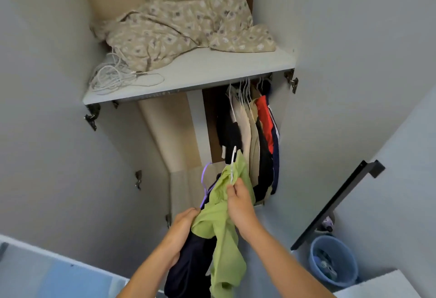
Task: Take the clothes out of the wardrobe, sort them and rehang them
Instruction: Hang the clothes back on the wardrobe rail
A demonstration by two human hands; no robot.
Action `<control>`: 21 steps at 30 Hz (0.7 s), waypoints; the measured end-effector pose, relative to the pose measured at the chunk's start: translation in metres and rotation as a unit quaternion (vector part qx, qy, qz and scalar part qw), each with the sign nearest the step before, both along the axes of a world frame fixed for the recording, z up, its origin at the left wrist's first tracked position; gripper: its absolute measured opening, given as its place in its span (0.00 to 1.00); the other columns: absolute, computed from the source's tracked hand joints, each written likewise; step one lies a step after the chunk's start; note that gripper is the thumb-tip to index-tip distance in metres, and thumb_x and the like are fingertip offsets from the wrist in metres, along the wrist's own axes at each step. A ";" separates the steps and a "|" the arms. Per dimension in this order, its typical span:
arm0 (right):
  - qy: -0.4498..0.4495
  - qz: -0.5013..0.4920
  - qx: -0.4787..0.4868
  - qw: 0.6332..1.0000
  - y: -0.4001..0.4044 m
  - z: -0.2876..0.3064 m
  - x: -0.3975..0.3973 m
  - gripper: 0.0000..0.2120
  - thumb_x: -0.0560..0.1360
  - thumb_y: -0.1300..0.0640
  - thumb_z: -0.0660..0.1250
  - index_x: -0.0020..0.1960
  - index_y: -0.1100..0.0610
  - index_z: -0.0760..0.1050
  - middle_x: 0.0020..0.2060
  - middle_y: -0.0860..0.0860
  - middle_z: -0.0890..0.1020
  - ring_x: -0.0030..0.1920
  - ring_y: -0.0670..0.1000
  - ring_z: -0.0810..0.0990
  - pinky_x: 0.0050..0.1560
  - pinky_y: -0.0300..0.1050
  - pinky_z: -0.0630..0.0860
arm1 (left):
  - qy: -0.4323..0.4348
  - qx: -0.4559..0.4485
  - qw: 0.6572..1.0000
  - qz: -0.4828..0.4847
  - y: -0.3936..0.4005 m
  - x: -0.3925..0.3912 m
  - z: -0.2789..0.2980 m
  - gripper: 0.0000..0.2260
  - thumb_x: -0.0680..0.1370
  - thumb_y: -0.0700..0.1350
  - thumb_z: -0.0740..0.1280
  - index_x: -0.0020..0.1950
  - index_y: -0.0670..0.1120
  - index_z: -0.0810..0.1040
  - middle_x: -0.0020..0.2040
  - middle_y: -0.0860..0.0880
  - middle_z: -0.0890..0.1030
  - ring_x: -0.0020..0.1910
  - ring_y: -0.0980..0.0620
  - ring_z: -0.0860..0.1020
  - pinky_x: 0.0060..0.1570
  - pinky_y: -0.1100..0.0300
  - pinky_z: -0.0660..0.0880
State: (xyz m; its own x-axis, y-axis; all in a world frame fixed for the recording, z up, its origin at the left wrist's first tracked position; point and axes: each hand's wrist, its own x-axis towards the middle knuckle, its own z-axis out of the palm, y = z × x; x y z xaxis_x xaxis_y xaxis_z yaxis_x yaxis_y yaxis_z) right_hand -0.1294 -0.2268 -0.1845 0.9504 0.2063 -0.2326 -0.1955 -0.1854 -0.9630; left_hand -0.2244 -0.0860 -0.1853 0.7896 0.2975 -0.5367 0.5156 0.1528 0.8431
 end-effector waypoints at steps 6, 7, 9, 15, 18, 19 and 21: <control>0.007 0.077 -0.021 0.997 0.033 -0.013 0.011 0.15 0.78 0.40 0.54 0.58 0.48 0.68 0.53 0.46 0.71 0.52 0.48 0.71 0.57 0.49 0.69 | 0.010 0.001 0.996 0.087 0.028 -0.002 -0.011 0.07 0.78 0.35 0.66 0.41 0.43 0.74 0.33 0.44 0.74 0.30 0.50 0.73 0.31 0.60 0.69; 0.010 0.081 -0.025 0.996 0.035 -0.015 0.014 0.14 0.80 0.42 0.55 0.58 0.50 0.70 0.51 0.47 0.72 0.50 0.46 0.72 0.55 0.48 0.71 | 0.010 -0.001 0.995 0.100 0.035 -0.001 -0.014 0.07 0.79 0.35 0.65 0.41 0.43 0.74 0.32 0.44 0.74 0.29 0.50 0.73 0.30 0.61 0.70; 0.003 0.084 -0.023 0.996 0.038 -0.012 0.021 0.08 0.85 0.53 0.55 0.50 0.55 0.69 0.41 0.48 0.71 0.37 0.43 0.70 0.42 0.42 0.71 | 0.006 0.008 0.993 0.117 0.047 0.002 -0.023 0.11 0.82 0.36 0.64 0.40 0.43 0.73 0.31 0.46 0.75 0.28 0.52 0.74 0.28 0.64 0.70; -0.032 0.070 -0.051 0.996 0.051 -0.019 0.055 0.11 0.86 0.59 0.57 0.45 0.59 0.65 0.35 0.49 0.66 0.30 0.42 0.64 0.32 0.39 0.65 | -0.043 0.076 0.992 0.094 0.078 0.027 -0.046 0.17 0.86 0.45 0.65 0.38 0.45 0.68 0.33 0.47 0.66 0.35 0.50 0.65 0.35 0.56 0.62; -0.047 0.061 -0.067 0.995 0.064 -0.019 0.071 0.12 0.86 0.58 0.57 0.44 0.56 0.64 0.34 0.48 0.66 0.30 0.43 0.63 0.33 0.43 0.65 | -0.068 0.112 0.989 0.067 0.096 0.046 -0.049 0.19 0.86 0.48 0.65 0.37 0.46 0.65 0.34 0.48 0.64 0.35 0.49 0.63 0.38 0.54 0.62; -0.055 0.057 -0.072 0.994 0.068 -0.020 0.077 0.12 0.86 0.58 0.57 0.44 0.55 0.64 0.33 0.48 0.66 0.30 0.44 0.63 0.34 0.46 0.65 | -0.077 0.119 0.988 0.060 0.103 0.053 -0.051 0.19 0.86 0.48 0.65 0.37 0.47 0.65 0.34 0.48 0.64 0.35 0.49 0.62 0.39 0.54 0.62; -0.075 0.048 -0.085 0.992 0.078 -0.018 0.088 0.12 0.86 0.58 0.58 0.44 0.55 0.64 0.33 0.47 0.66 0.32 0.46 0.64 0.36 0.50 0.65 | -0.095 0.132 0.985 0.050 0.115 0.068 -0.052 0.19 0.86 0.47 0.65 0.37 0.47 0.64 0.34 0.48 0.64 0.35 0.49 0.63 0.41 0.53 0.62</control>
State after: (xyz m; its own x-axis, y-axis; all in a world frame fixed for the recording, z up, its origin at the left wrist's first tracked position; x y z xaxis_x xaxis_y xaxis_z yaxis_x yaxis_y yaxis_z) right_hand -0.0416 -0.1493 -0.2024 0.9549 0.2671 -0.1301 -0.0265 -0.3594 -0.9328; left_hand -0.1560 0.0286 -0.2373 0.8279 0.4884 -0.2756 0.3377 -0.0419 0.9403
